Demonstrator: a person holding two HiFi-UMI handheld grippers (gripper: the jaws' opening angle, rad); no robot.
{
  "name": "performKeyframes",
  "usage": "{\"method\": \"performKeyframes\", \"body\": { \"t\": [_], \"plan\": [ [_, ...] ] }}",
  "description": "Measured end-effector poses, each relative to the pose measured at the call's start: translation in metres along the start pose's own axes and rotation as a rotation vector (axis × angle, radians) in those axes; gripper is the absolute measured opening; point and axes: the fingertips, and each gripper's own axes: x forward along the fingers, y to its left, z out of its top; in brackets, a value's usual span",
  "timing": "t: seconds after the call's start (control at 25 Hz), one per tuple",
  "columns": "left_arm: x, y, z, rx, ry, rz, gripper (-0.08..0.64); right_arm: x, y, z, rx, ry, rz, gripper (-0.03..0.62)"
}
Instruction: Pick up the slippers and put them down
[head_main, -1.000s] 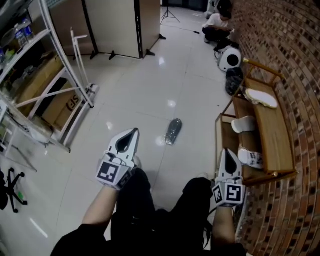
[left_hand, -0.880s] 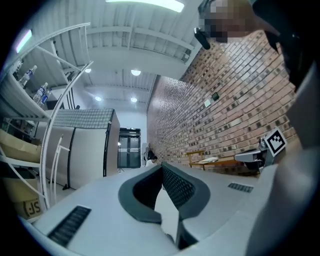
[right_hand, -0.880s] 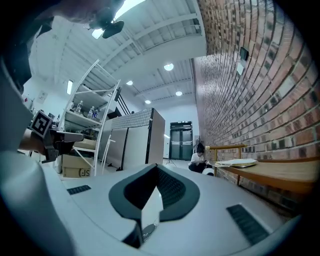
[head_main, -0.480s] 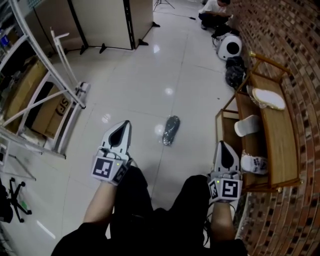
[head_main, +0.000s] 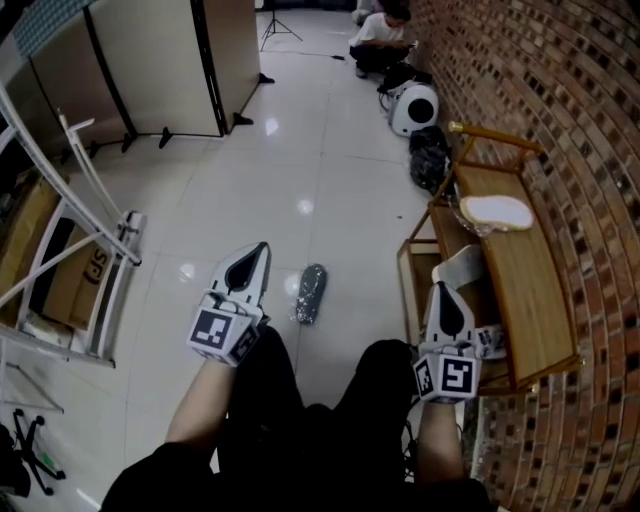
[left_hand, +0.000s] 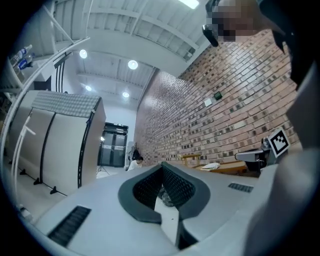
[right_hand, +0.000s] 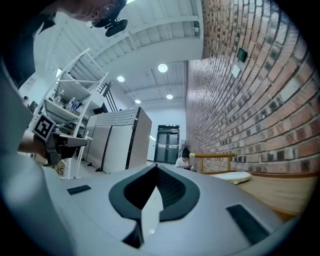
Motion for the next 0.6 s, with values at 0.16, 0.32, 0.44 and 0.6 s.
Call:
{"method": "performKeyframes", "body": {
  "t": [0.16, 0.32, 0.44, 0.6],
  "plan": [
    [0.030, -0.009, 0.003, -0.011, -0.013, -0.052, 0.003, 0.003, -0.023, 0.010, -0.002, -0.021, -0.065, 0.009],
    [0.052, -0.017, -0.001, -0.038, 0.012, -0.107, 0.002, -0.002, -0.032, 0.013, -0.007, -0.034, -0.128, 0.009],
    [0.071, -0.030, -0.006, -0.069, 0.031, -0.169, 0.002, -0.016, -0.039, 0.016, -0.022, -0.031, -0.187, 0.009],
    [0.094, -0.074, -0.009, -0.103, 0.045, -0.290, 0.002, -0.058, -0.065, 0.015, -0.020, -0.022, -0.317, 0.009]
  ]
}}
